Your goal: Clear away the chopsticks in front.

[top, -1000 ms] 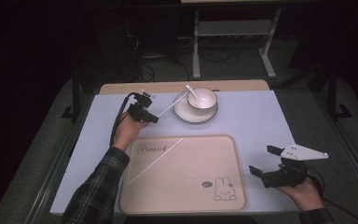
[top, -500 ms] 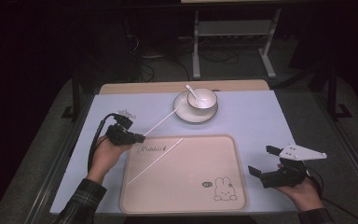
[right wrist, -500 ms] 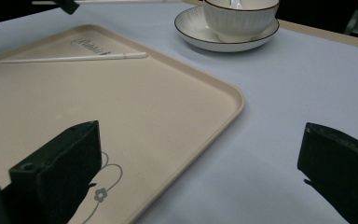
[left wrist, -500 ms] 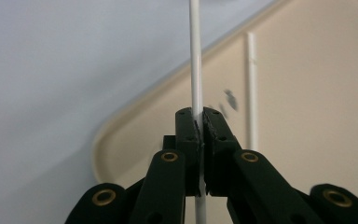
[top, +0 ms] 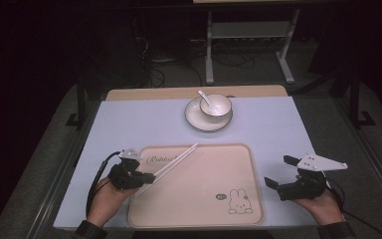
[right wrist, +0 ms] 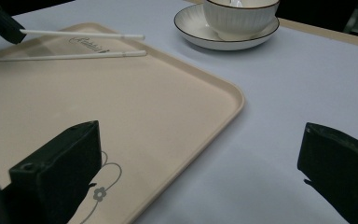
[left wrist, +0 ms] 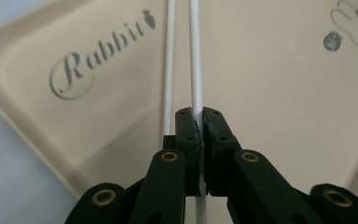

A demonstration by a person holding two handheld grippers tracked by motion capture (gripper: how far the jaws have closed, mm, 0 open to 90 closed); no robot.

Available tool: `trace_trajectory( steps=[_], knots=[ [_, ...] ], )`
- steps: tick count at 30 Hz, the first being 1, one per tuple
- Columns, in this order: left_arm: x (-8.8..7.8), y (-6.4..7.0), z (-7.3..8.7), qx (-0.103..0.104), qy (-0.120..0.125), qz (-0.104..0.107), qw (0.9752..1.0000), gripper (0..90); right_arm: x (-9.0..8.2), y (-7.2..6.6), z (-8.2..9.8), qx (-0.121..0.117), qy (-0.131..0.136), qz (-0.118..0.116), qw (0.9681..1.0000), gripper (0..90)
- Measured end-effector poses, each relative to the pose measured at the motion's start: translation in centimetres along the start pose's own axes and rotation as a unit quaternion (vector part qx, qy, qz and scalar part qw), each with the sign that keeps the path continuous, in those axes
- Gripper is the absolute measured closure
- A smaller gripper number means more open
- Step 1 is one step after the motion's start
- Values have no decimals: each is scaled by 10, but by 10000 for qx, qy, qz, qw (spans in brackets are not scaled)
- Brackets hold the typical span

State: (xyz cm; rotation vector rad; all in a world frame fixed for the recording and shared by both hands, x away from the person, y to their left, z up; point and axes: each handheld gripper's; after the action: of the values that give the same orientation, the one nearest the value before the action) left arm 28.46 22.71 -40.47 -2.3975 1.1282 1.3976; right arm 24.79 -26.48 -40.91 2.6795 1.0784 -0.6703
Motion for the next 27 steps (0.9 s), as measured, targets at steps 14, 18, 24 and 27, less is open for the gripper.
trace_trajectory(
  steps=[14,18,24,27],
  knots=[
    [17,1,5,-3,-370,-195,9991,843,0,0,0,9,-7,-1,10000,0],
    [18,2,5,39,-399,-200,9990,821,0,0,0,3,-7,-4,10000,0],
    [14,4,2,59,-193,-160,9997,821,0,0,0,1,-12,-1,10000,0],
    [15,7,-5,85,-63,-24,9999,817,0,0,0,2,-8,1,10000,0]
  ],
)
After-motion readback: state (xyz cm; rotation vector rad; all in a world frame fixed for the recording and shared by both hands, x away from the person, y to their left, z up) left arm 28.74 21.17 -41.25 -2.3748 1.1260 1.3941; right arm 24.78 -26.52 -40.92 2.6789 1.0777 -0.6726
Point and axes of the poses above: each handheld gripper's, and its own axes: x roughly forward along the jaws, z roughly out of its underside, y roughly to its right, and after that the axes turned 4 degrees about -x, right-handed
